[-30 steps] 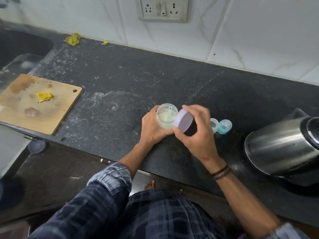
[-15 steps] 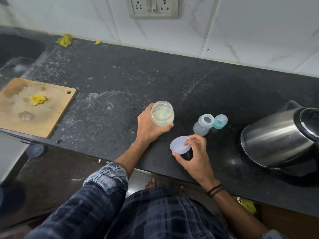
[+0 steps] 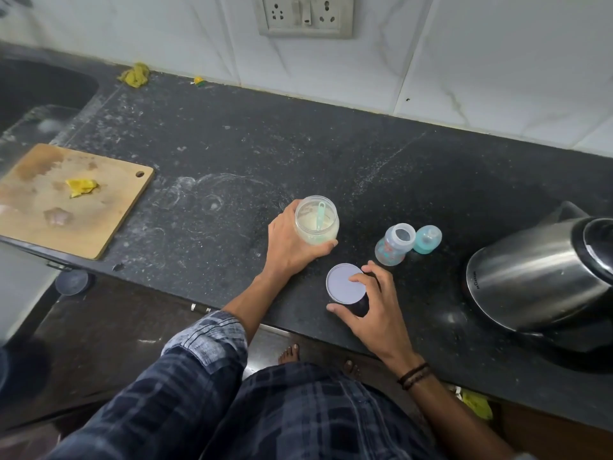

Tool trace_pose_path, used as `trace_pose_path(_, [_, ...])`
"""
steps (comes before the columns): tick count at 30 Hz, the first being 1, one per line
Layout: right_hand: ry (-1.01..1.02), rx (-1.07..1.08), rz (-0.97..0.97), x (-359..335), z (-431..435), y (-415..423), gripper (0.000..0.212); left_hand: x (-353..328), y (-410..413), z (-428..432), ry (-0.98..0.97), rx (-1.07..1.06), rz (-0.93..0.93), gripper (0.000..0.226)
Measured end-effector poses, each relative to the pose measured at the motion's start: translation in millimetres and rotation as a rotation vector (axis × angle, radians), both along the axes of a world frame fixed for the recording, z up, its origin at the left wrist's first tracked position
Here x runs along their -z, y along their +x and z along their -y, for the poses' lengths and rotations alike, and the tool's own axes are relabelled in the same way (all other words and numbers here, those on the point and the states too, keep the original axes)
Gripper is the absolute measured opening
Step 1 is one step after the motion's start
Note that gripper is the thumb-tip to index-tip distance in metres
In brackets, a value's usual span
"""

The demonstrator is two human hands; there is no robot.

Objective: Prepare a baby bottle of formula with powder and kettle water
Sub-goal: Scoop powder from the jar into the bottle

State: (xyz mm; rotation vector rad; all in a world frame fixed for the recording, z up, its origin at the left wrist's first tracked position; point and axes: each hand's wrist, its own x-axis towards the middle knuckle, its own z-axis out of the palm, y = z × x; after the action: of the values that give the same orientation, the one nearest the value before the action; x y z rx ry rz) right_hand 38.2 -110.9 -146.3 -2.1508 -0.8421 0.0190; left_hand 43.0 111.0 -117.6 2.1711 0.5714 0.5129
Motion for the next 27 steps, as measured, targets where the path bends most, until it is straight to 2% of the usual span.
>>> trace_pose_path(4, [0.071, -0.012, 0.155, -37, -18, 9, 0.026, 1, 1, -2, -0.014, -0.005, -0.021, 0.077])
trace_pose_path(7, [0.067, -0.057, 0.181, -71, -45, 35, 0.008, 3, 2, -2, 0.008, 0.026, -0.03, 0.076])
trace_pose_path(9, [-0.031, -0.084, 0.159, -92, -65, 56, 0.009, 1, 3, -2, 0.014, 0.038, -0.027, 0.07])
trace_pose_path(11, [-0.237, -0.152, 0.144, -108, -85, 76, 0.018, -1, 3, -1, 0.012, 0.033, -0.024, 0.067])
trace_pose_path(14, [-0.556, -0.276, 0.245, -123, -114, 99, 0.029, -2, 3, 0, 0.002, 0.025, -0.013, 0.072])
trace_pose_path(16, [-0.696, -0.351, 0.306, -126, -129, 105, 0.035, -3, 2, 0, -0.013, 0.024, -0.003, 0.072])
trace_pose_path(21, [-0.831, -0.392, 0.436, -125, -147, 107, 0.035, 1, 3, -3, -0.016, 0.039, -0.001, 0.061])
trace_pose_path(27, [-0.934, -0.395, 0.524, -128, -148, 102, 0.028, 6, 4, -5, -0.022, 0.043, 0.011, 0.072])
